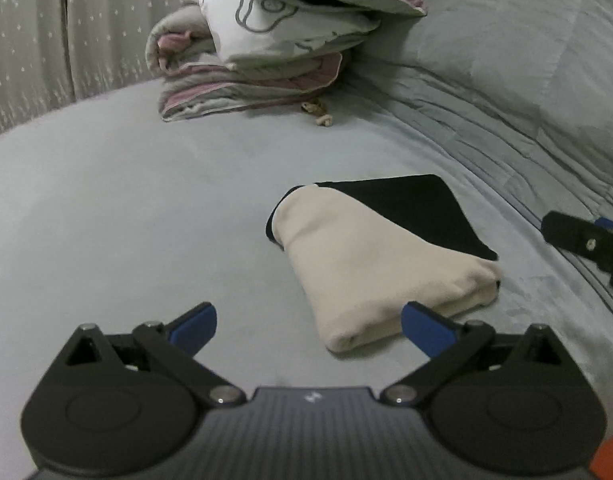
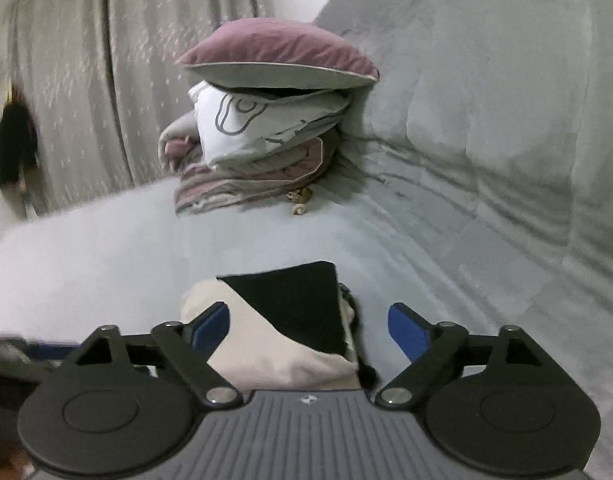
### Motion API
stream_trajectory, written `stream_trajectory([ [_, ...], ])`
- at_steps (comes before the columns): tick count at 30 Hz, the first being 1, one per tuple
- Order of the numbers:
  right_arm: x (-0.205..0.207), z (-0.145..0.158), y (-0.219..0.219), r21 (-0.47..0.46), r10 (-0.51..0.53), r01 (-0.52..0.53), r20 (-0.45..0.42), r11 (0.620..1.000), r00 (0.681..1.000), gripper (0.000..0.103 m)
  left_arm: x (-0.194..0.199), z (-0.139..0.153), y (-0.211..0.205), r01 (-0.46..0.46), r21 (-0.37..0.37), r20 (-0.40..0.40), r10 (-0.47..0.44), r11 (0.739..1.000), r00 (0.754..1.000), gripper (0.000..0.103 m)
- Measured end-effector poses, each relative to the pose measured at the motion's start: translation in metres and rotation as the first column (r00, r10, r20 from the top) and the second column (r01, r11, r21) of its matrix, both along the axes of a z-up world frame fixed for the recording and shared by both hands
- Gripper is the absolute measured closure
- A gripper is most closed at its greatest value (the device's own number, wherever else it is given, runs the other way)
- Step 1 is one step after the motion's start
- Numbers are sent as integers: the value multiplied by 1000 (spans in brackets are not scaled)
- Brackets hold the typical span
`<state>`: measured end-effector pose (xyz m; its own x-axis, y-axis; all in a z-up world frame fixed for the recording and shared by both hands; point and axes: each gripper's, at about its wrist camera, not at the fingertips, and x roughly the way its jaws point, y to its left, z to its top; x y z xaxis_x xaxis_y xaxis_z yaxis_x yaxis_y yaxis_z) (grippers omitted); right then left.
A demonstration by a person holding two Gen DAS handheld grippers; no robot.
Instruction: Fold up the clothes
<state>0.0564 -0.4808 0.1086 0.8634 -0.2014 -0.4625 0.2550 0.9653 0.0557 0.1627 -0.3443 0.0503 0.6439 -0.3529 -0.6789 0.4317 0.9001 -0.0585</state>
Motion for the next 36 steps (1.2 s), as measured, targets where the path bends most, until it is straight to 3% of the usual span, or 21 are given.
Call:
stream_trajectory([
  [4, -18, 5, 14, -91, -20, 18, -15, 996, 1000, 3, -23, -4, -4, -15, 11, -42, 15, 1000, 999, 0],
  [9, -22, 7, 22, -113, -70, 62, -74, 992, 995, 0, -22, -25, -4, -31, -41, -151, 25, 999, 988, 0],
  [16, -8, 4, 38, -194, -129, 101, -141, 976, 982, 0, -15, -27, 16, -71, -29, -151, 65, 997, 986, 0],
  [20, -2, -2, 51, -267, -140, 87, -188, 960, 972, 0, -19, -23, 20, -77, 27, -115, 79, 997, 990, 0],
  [36, 6, -5, 55, -319, -173, 99, -214, 943, 961, 0, -21, -24, 17, -53, 62, -95, 59, 997, 994, 0],
])
